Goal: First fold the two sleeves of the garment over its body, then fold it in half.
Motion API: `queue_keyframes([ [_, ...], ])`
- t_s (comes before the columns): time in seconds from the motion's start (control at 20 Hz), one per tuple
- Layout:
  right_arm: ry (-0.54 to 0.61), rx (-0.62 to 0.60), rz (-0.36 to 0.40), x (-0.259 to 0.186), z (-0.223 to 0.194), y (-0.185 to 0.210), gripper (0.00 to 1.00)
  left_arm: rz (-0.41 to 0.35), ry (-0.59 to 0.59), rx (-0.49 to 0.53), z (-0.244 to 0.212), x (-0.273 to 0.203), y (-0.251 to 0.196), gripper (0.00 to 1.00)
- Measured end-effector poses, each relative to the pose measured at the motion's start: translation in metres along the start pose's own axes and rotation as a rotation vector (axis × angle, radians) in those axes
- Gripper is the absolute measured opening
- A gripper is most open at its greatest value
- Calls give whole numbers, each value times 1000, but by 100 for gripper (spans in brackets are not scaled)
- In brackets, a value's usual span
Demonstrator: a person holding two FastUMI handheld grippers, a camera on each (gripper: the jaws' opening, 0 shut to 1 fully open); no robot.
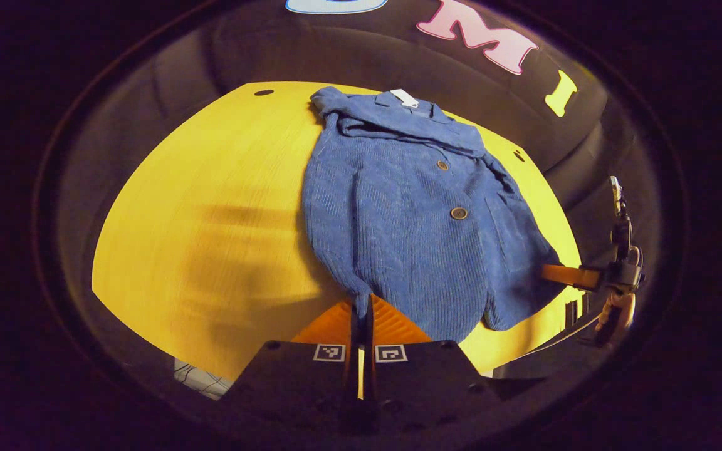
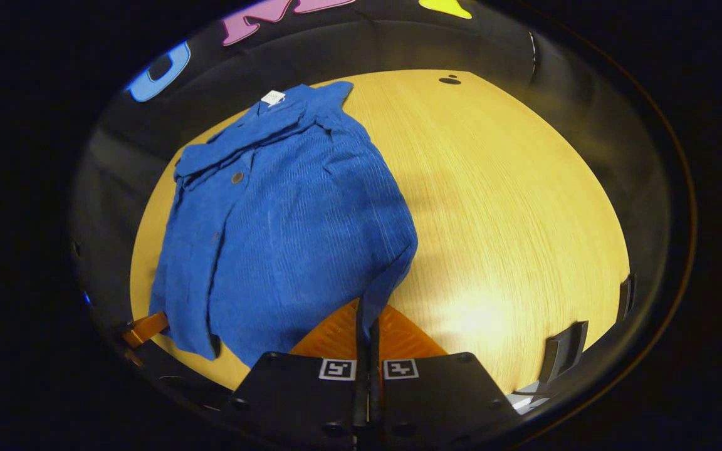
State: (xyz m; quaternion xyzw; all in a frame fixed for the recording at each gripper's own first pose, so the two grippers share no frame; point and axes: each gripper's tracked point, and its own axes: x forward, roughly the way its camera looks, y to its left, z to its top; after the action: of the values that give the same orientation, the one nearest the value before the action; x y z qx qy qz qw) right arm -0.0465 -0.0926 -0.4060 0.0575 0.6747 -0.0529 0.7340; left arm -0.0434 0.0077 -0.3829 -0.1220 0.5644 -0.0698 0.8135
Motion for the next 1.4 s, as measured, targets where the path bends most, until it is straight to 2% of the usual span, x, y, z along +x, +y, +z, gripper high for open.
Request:
queue_keyframes([
  [0.2,-87,-54,58,-18,53,33,2,-32,-66,8,44,-14,-6,1],
  [0.3,-147,-97,72,-24,90,48,0,-51,-106,30,79,-19,-11,1],
  [0.45,-212,-119,103,-24,150,70,2,-55,-192,72,147,-18,-10,1],
  [0.6,-301,-92,134,-14,228,92,2,-63,-295,93,230,-11,-4,1],
  [0.75,-407,-95,133,3,319,105,2,-39,-407,153,324,11,8,1],
  [0.9,-511,-123,87,36,406,112,1,4,-567,226,425,44,19,1],
  [0.95,-537,-124,65,53,428,111,3,27,-632,251,457,56,25,1],
  [1.0,-561,-108,51,71,446,110,0,27,-699,270,484,69,27,4],
  [1.05,-579,-83,46,88,461,111,33,25,-700,279,502,91,29,13],
  [1.15,-603,-62,27,117,476,104,100,95,-648,272,504,127,47,61],
  [1.2,-597,-87,1,123,469,97,89,134,-570,268,491,139,55,85],
  [1.25,-577,-128,-18,124,458,93,98,155,-553,246,483,141,54,83],
  [1.3,-596,-157,-32,119,456,91,98,152,-567,222,475,138,52,87],
  [1.4,-670,-185,-52,92,449,87,99,122,-634,181,469,113,34,87],
])
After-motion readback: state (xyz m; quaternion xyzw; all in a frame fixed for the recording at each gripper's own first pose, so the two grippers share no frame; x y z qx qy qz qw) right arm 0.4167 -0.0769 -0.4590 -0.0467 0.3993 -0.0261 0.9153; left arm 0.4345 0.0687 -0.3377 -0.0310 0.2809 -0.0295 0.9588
